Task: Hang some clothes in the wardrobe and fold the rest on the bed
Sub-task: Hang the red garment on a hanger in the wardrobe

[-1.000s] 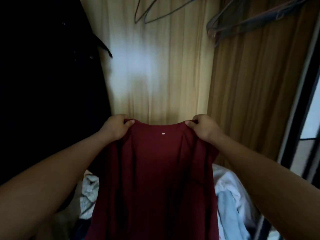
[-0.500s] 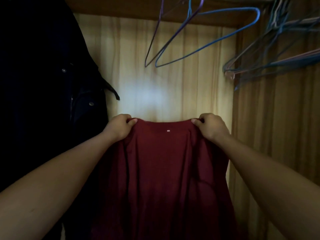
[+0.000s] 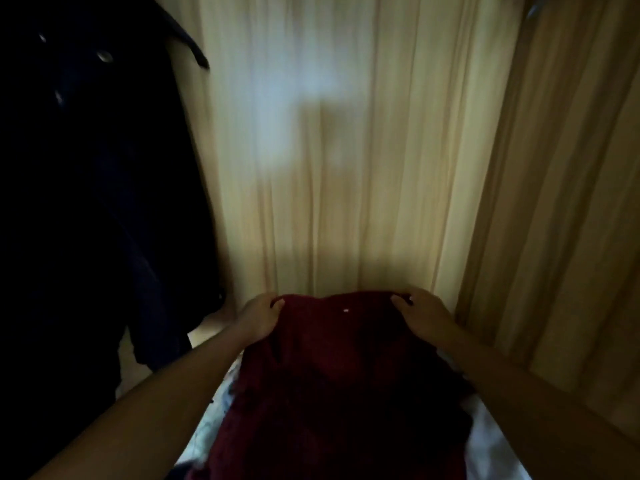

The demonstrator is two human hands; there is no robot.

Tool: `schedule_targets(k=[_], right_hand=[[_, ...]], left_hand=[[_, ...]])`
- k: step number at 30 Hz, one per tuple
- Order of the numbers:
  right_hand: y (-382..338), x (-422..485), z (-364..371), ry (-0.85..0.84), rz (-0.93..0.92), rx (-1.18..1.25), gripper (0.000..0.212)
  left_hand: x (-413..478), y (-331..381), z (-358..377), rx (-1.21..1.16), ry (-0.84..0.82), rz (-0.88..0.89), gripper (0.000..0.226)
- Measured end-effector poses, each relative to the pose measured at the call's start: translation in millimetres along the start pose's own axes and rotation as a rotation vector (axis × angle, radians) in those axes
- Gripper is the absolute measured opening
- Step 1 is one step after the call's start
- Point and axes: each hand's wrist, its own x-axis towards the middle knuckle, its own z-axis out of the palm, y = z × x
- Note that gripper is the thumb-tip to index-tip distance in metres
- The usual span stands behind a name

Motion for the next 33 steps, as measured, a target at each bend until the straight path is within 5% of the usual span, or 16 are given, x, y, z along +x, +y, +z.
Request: schedule_targets(k=[7,9,18,28,33], right_hand=[[58,-24,48,-0.202,0.035,-0.069,0.006],[51,-28,39,-0.197,-0.011,-0.115,0.023],[-125,-45,-95,-0.098,-0.205,-0.214,0.032],[-322,-108,-234,0.438,-0.503,0.018,0.040],[-389,-132,-263,0.613,-0.654,0.396,0.062]], left_hand=[[-15,-29,50,0.068,-0.239,-0.006,0.012],[-17,-22,41,0.132,-0.284,0.018,0.011],[-23,91,-111,0.313,-0.172,0.268,0.039],[-91,230,-298,0.233,0.113,0.541,0.037],[-115,258,-348,0.245,0.219,0.581,0.038]])
